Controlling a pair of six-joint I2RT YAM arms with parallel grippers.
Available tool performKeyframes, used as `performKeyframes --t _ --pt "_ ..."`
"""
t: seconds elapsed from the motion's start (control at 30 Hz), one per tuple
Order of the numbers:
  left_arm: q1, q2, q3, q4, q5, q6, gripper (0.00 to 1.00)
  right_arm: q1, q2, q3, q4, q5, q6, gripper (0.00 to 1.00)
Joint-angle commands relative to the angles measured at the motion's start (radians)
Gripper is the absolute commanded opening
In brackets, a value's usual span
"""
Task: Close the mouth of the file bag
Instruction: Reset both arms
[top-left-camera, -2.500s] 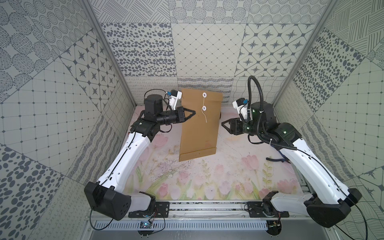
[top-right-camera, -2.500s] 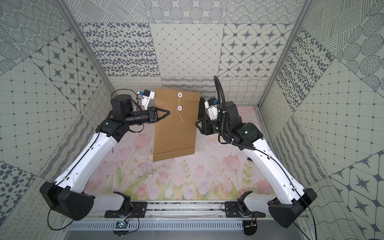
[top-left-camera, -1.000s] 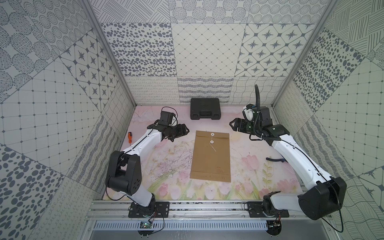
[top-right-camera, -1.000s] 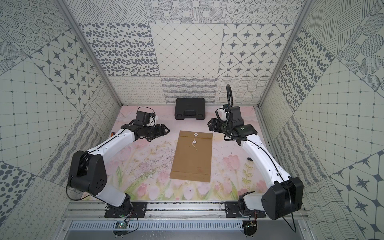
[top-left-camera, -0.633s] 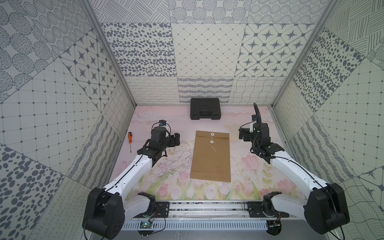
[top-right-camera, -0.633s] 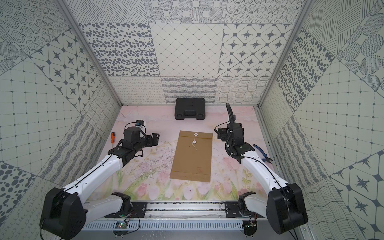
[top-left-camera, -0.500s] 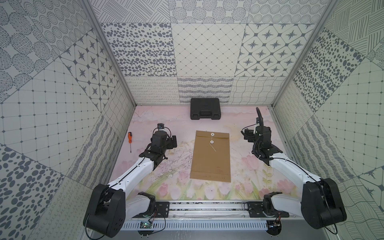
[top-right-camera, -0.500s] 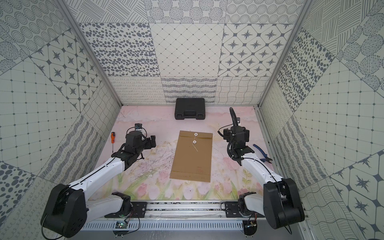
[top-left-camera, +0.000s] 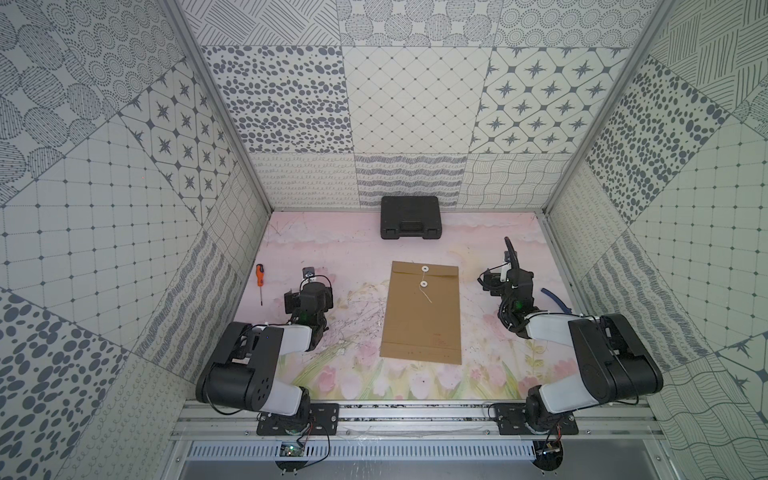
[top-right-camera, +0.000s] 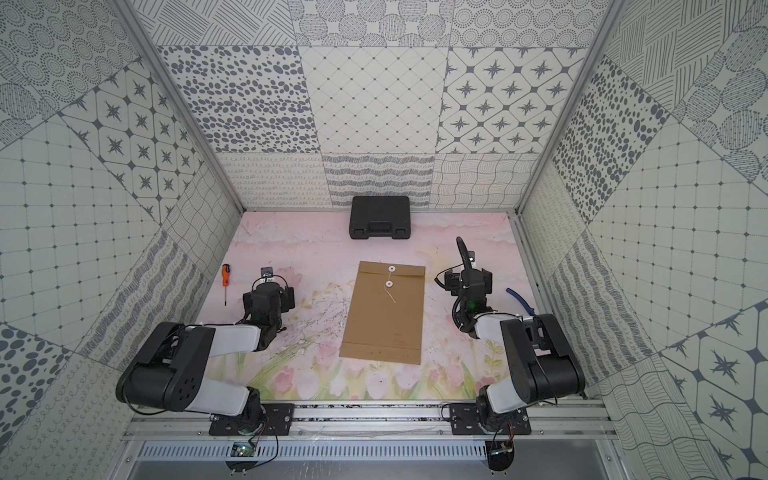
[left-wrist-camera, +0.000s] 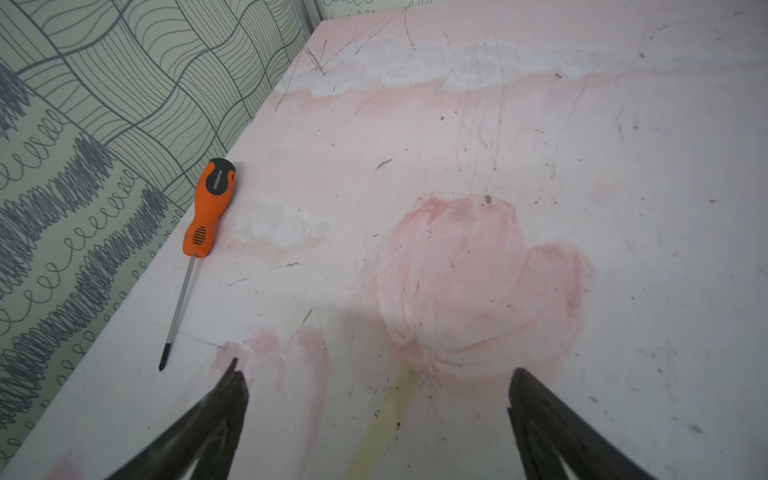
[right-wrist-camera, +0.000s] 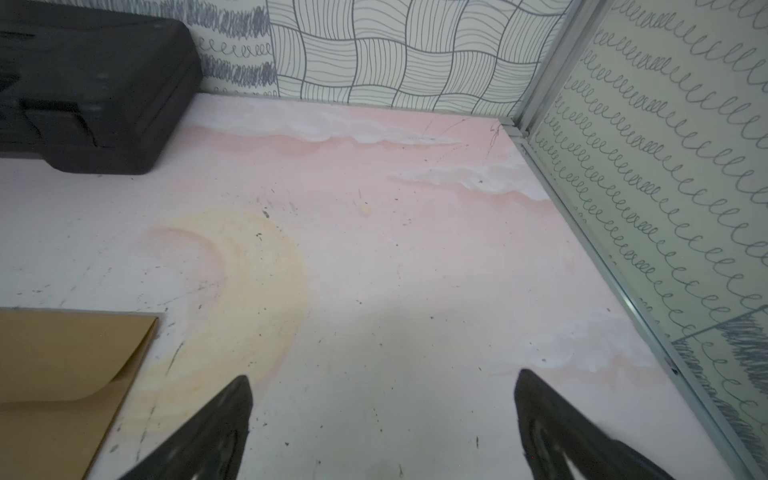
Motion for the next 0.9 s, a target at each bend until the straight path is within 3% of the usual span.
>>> performKeyframes --t 0.0,0.07,0.13,0.2,0.27,0.87 --pt "0.039 0.055 0.004 0.285 0.139 0.074 0.98 -0.016 -0.001 -0.058 0.182 -0.069 -0.005 0.99" --pt "0.061 0.081 -0.013 0.318 0.207 0.057 0.98 -0.034 0.005 -0.077 0.218 -0.116 -0.001 0.99" --pt "0.068 0.14 -0.015 0.416 0.201 0.085 0.98 -0.054 0.023 -0.089 0.242 -0.155 0.009 0.99" --pt "0.085 0.097 0.039 0.232 0.202 0.018 0.98 -0.058 0.089 -0.101 0.359 -0.141 0.018 0.99" --pt "0.122 0.108 0.047 0.234 0.237 0.001 0.98 -0.062 0.047 -0.068 0.216 -0.146 0.026 0.99" --pt "0.124 0.105 0.046 0.229 0.244 0.004 0.98 -0.081 0.06 -0.055 0.211 -0.154 0.045 0.99"
